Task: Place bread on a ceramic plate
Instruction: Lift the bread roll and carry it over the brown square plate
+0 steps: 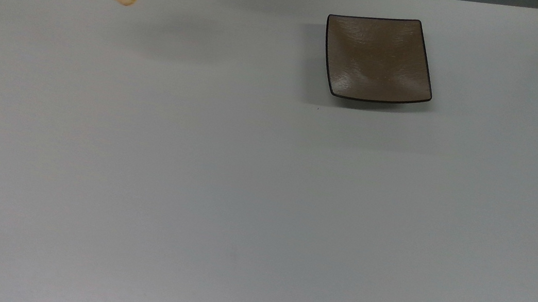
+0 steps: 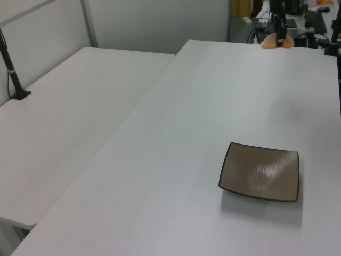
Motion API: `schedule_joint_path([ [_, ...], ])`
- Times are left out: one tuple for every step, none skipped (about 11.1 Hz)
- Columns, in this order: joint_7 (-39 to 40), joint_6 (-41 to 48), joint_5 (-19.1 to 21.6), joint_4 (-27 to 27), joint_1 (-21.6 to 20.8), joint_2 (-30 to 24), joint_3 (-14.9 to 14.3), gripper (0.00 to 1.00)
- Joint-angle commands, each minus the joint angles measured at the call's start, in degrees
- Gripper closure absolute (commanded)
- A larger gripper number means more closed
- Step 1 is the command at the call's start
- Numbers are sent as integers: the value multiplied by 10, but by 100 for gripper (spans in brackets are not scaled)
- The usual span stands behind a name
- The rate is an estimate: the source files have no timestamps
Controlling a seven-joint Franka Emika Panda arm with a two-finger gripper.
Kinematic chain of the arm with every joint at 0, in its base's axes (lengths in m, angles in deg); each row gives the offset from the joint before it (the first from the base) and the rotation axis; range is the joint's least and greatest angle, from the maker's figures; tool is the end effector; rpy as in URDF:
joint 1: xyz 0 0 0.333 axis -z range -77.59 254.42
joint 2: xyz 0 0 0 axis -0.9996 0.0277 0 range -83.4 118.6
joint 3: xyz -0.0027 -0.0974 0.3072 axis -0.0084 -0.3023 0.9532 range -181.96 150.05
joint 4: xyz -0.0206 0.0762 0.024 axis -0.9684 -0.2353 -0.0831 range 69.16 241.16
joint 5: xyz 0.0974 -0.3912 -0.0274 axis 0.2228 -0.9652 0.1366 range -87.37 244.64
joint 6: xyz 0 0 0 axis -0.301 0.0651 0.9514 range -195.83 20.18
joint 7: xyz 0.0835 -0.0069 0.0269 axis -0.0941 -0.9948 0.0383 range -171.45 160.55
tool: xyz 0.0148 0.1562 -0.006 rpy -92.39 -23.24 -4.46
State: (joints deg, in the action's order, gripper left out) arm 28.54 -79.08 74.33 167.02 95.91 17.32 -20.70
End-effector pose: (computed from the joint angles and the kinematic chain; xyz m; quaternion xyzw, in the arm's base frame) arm 0.5488 -0.1300 0.4957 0.9797 0.1948 -0.0411 0.0224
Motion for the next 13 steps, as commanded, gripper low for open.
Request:
schedule_joint_path([
  [-92,70,3,-24,-48,-15,66,82],
  [-137,76,3,-25,-85,-15,69,79],
  [-178,76,3,-25,-119,-13,78,79],
  [-211,76,3,-22,-135,-11,99,79],
  [-244,73,3,-21,-142,-9,126,79],
  [-275,69,3,-20,-160,-5,143,79],
  [-308,68,3,-19,-185,4,149,79],
  [-341,68,3,-17,-220,12,148,79],
  [-367,68,3,-14,-241,23,148,77],
  [-392,61,3,-9,-265,35,149,77],
  [-427,44,3,-5,-287,51,150,77],
  [-460,21,3,2,-303,67,150,77],
  [-480,-1,3,6,-316,84,153,76],
])
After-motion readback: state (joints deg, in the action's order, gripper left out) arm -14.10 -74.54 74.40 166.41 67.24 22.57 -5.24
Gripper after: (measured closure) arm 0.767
